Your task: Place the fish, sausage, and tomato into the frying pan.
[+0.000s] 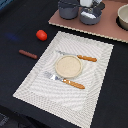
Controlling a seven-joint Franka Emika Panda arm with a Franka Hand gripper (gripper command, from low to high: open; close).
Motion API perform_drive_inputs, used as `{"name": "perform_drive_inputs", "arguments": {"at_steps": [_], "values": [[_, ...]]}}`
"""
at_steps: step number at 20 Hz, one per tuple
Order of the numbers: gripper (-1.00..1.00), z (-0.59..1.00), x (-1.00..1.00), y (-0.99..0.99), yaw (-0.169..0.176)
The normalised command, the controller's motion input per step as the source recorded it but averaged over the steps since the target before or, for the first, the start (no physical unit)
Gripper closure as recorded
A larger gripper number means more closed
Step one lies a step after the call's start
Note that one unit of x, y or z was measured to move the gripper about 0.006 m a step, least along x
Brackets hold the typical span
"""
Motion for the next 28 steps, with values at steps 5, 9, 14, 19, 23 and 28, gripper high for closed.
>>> {"name": "perform_drive_inputs", "arguments": {"at_steps": [5, 9, 14, 19, 23, 28], "values": [[-1.0, 0.47, -0.25, -0.86, -0.006], [-1.0, 0.38, -0.25, -0.94, 0.0], [-1.0, 0.1, -0.26, -0.93, 0.0], [-1.0, -0.16, -0.41, -0.88, 0.0], [-1.0, -0.22, -0.49, -0.87, 0.0], [-1.0, -0.23, -0.51, -0.86, 0.0]]}}
